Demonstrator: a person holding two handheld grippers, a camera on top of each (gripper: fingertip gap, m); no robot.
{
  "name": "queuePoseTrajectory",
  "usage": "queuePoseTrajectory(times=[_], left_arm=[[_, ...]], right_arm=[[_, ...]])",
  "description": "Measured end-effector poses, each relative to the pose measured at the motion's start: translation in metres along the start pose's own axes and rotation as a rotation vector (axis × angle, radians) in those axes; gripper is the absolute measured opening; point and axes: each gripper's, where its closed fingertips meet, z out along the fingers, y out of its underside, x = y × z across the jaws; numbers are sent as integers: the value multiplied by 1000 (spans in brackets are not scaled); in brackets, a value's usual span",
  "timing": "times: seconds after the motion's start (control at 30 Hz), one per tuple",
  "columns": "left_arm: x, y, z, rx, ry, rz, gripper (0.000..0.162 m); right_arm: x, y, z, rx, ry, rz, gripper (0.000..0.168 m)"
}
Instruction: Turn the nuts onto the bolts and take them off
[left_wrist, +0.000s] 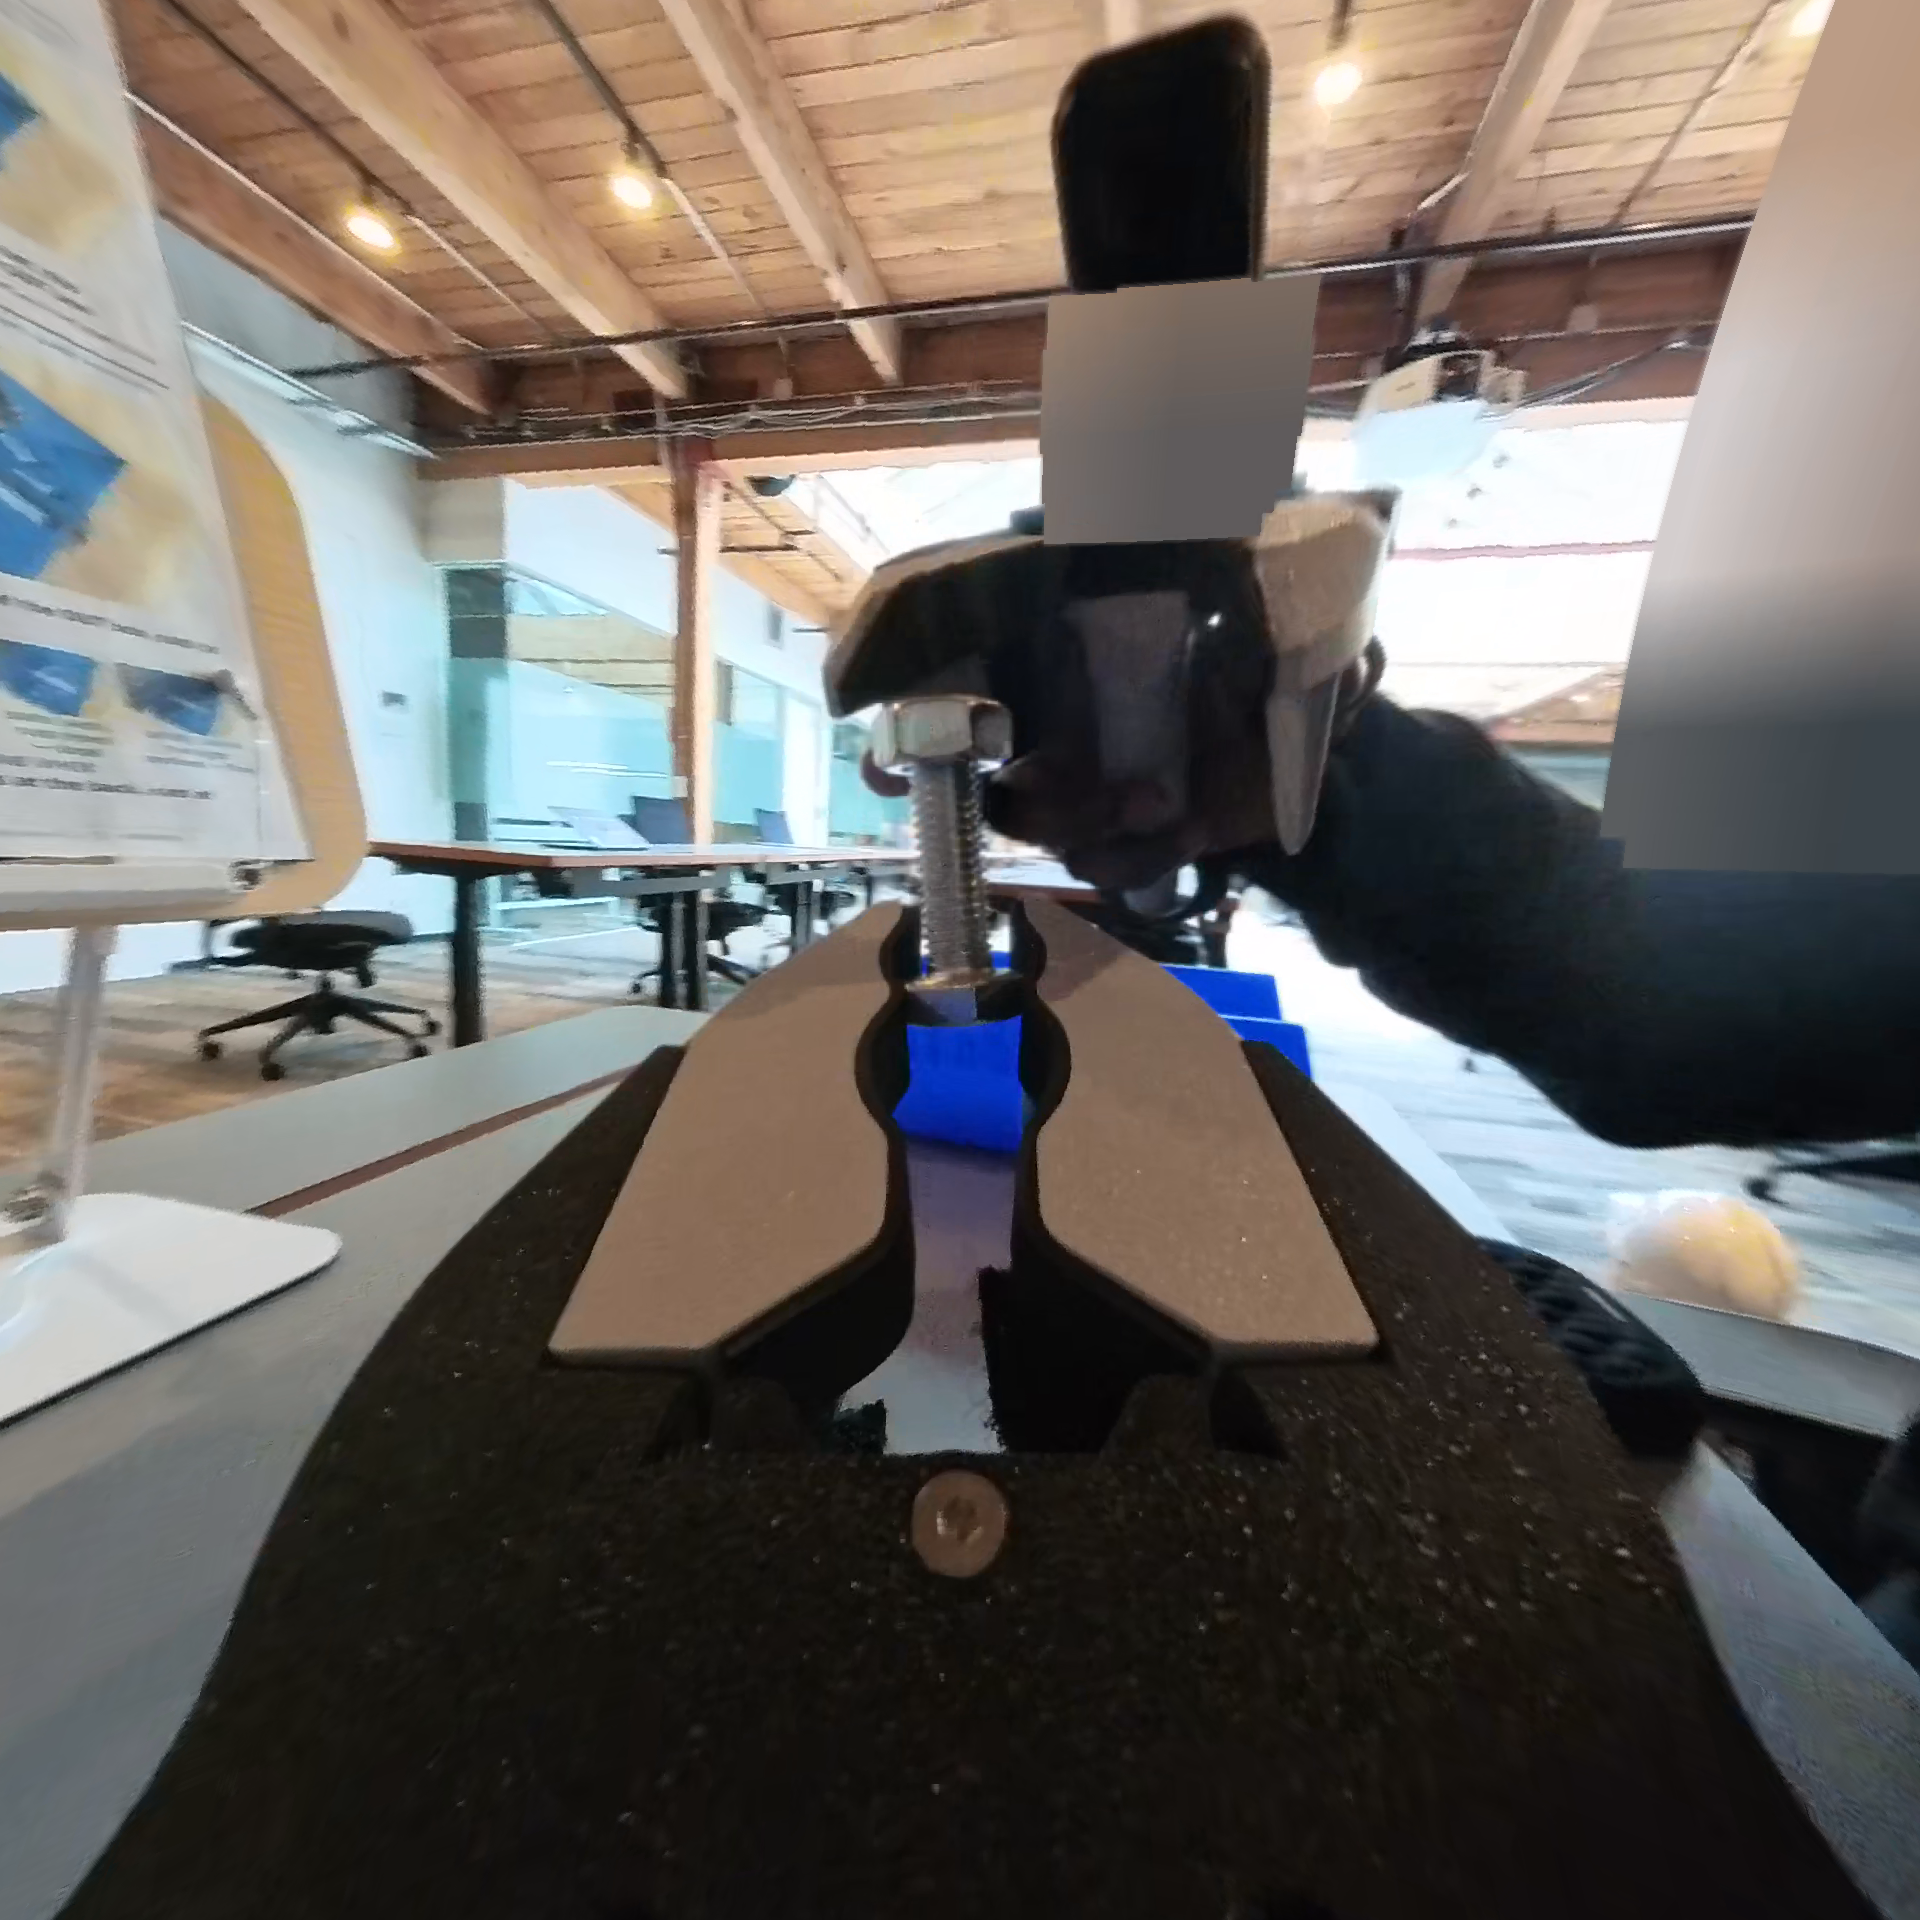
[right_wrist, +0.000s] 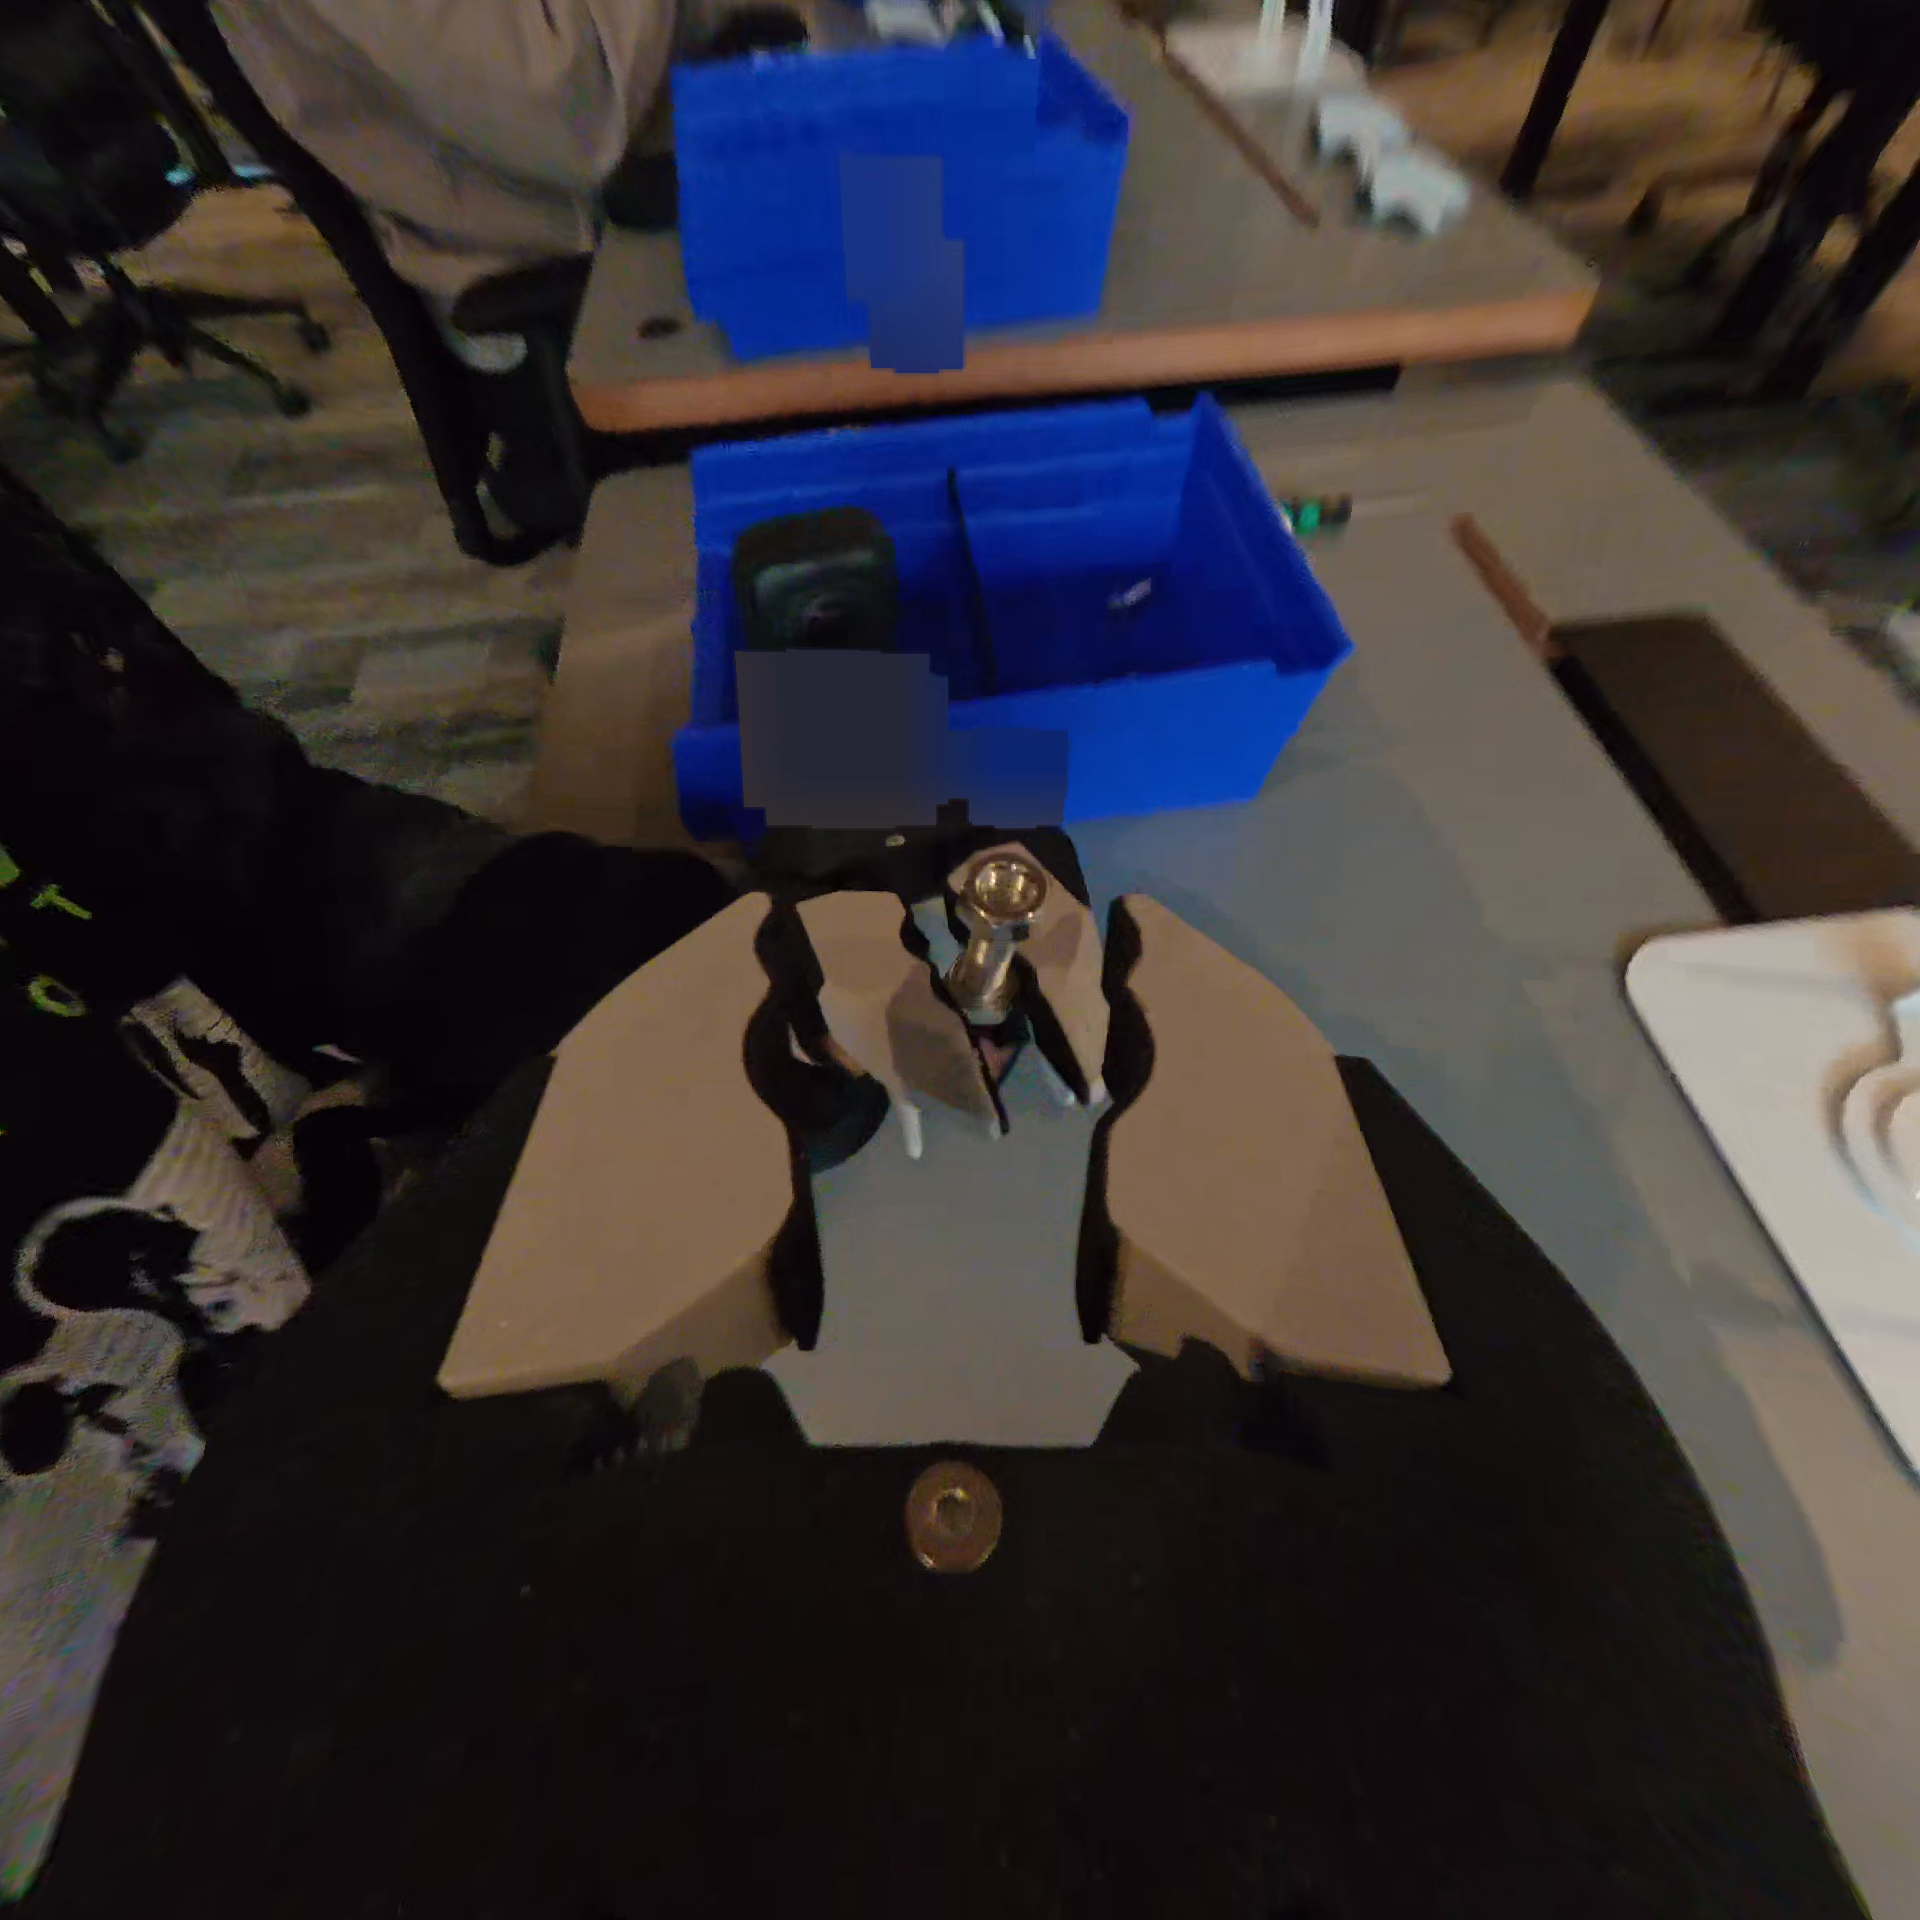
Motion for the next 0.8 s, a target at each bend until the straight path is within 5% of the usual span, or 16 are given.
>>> queuePoseTrajectory(times=[0.17,0.4,0.8], left_arm=[[15,19,7,-70,103,-24,17],[8,43,9,-149,90,-28,16],[9,61,11,-242,98,-16,16]], right_arm=[[-4,32,-8,192,-11,-186,62],[11,44,-26,538,-26,-51,52],[11,64,-21,477,-68,-2,44]])
